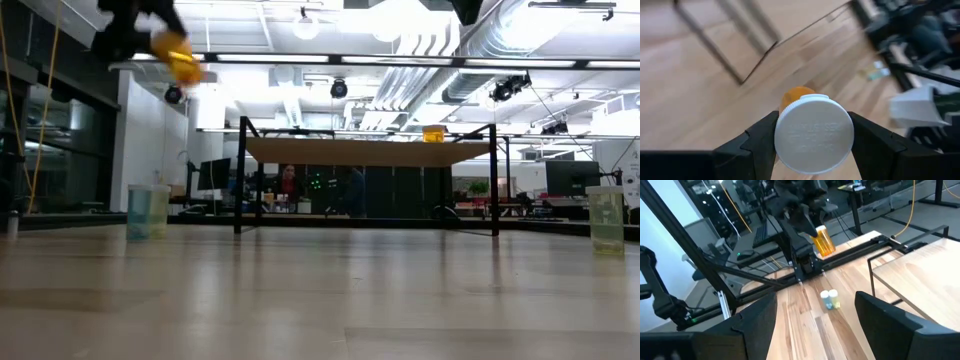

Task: Pick and place medicine bottles onto shelf by color
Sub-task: Put the top orange pill bottle on the shelf aligned with the orange pill bottle

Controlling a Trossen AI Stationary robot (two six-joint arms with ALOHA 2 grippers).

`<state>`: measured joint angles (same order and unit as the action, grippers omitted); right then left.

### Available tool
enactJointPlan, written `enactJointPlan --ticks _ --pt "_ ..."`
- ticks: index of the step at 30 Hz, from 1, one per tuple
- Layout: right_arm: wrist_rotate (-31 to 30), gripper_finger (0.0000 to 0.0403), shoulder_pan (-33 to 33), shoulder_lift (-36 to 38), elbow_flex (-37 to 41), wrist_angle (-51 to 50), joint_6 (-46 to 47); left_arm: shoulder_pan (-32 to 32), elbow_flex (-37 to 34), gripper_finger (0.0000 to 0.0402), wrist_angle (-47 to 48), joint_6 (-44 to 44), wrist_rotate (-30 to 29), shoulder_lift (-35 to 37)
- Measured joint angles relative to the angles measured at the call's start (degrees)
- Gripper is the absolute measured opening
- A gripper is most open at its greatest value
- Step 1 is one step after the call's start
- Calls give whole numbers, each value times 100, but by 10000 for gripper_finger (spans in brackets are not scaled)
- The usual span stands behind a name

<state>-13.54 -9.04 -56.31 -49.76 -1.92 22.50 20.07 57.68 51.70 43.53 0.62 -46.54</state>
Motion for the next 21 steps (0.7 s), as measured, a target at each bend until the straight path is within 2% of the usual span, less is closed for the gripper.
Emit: enactJointPlan --ticks 3,7,16,21 --pt "0 259 0 0 0 122 -1 -65 518 204 -4 -306 20 -167" --pt "0 259 0 0 0 371 -46 -179 1218 204 -10 -709 16 -728" --pt "-274 259 2 2 0 1704 -776 -248 2880 204 -6 -2144 22 -2691" --pt "-306 259 2 2 0 2055 -1092 -229 3863 204 -10 -2911 12 -3794"
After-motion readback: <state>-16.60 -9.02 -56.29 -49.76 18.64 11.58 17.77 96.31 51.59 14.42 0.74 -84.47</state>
